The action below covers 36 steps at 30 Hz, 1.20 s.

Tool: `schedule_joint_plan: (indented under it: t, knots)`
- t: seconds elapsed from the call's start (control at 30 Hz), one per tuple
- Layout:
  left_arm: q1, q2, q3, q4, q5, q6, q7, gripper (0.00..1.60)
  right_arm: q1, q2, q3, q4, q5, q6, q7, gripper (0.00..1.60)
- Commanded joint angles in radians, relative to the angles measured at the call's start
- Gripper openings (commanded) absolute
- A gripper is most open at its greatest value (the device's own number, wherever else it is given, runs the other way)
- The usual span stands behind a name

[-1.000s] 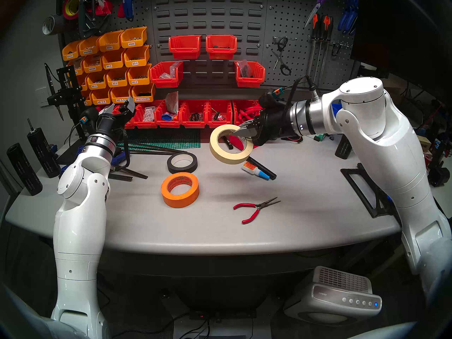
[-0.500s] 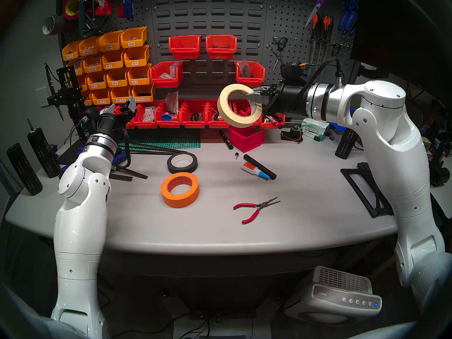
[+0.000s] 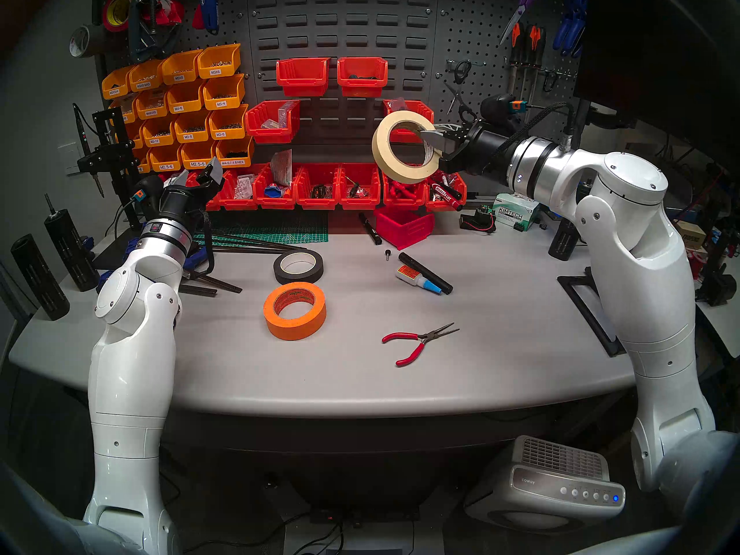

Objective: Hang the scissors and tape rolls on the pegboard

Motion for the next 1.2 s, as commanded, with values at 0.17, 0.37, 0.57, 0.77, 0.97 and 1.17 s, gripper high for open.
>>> schedule_joint_plan:
  t: [0.17,0.37,0.57,0.77,0.97,1.17]
  knots:
    - [-0.024,-0.003,0.005,-0.038,0.003,-0.012,0.004,1.6,-0.055,-0.102,0.062,-0.032,-0.082,-0.186,-0.156,0.0]
    - [-0.019,-0.003,0.006,-0.043,0.007,-0.012,0.007,1.6,-0.071,-0.126,0.057,-0.024,-0.101,-0.25,-0.193,0.0]
    - [-0.011,-0.004,0.002,-0.05,0.009,-0.014,0.007,1.6,-0.069,-0.174,0.036,0.021,-0.11,-0.309,-0.223,0.0]
    - [0.0,-0.005,-0.005,-0.058,0.009,-0.013,0.009,1.6,-0.06,-0.199,0.026,0.064,-0.131,-0.35,-0.252,0.0]
    - [0.009,-0.006,-0.011,-0.062,0.01,-0.012,0.014,1.6,-0.043,-0.235,0.03,0.11,-0.146,-0.4,-0.289,0.0]
    - [0.011,-0.006,-0.011,-0.061,0.008,-0.012,0.012,1.6,-0.016,-0.245,0.037,0.129,-0.164,-0.42,-0.315,0.0]
